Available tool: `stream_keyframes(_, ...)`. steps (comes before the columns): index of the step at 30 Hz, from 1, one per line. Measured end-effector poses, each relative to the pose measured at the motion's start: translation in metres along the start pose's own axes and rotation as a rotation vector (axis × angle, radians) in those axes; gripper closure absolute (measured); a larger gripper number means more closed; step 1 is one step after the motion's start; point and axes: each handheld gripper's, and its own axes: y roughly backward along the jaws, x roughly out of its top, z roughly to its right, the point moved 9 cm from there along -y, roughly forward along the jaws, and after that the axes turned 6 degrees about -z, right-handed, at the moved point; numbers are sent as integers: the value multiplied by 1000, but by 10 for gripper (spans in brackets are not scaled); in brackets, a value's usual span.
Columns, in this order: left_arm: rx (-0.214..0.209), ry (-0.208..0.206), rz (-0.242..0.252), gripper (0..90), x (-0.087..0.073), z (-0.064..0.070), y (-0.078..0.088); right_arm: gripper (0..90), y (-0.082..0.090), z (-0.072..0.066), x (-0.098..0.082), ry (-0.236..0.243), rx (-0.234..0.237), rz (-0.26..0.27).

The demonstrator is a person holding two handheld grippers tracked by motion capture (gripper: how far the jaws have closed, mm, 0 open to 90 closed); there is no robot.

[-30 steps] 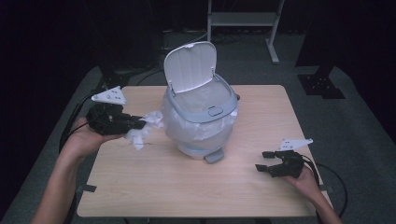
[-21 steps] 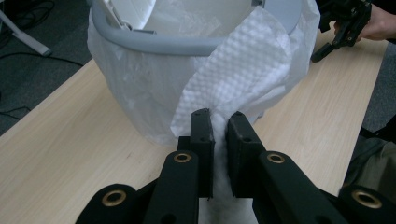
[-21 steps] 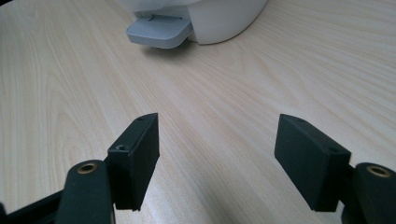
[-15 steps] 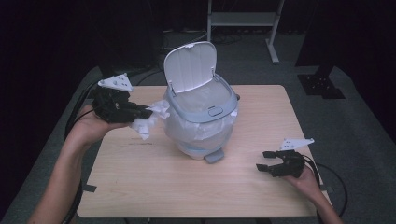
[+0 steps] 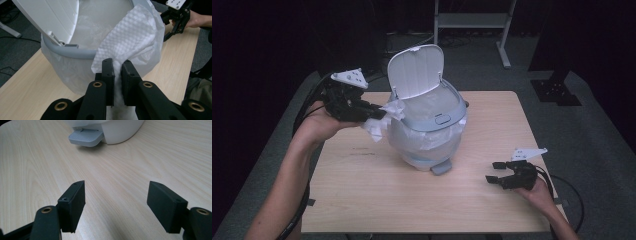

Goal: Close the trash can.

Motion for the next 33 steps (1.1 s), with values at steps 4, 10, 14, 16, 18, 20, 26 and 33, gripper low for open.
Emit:
stream_keyframes(4,-1,1,3,823,6,-2,0,297,1,1,-1,-6,2,3)
stream_keyframes(10,-3,-4,-3,823,14,-5,-3,297,1,0,-1,-3,4,4)
stream_keyframes(14,-5,-7,-2,823,20,-7,-4,298,1,0,-1,-6,5,0)
stream_keyframes(16,-6,-11,-3,823,22,-7,-4,297,1,0,-1,-6,4,-1)
stream_keyframes(18,-8,-13,-3,823,25,-8,-6,298,0,0,-1,-10,5,5)
stream_keyframes(20,-10,-17,-3,823,27,-9,-7,299,1,0,-1,-12,6,6)
stream_keyframes(26,-16,-22,-7,823,33,-10,-10,299,2,1,-1,-9,2,7)
stream_keyframes(33,-17,-29,-8,822,41,-13,-11,299,2,1,-1,-10,4,8)
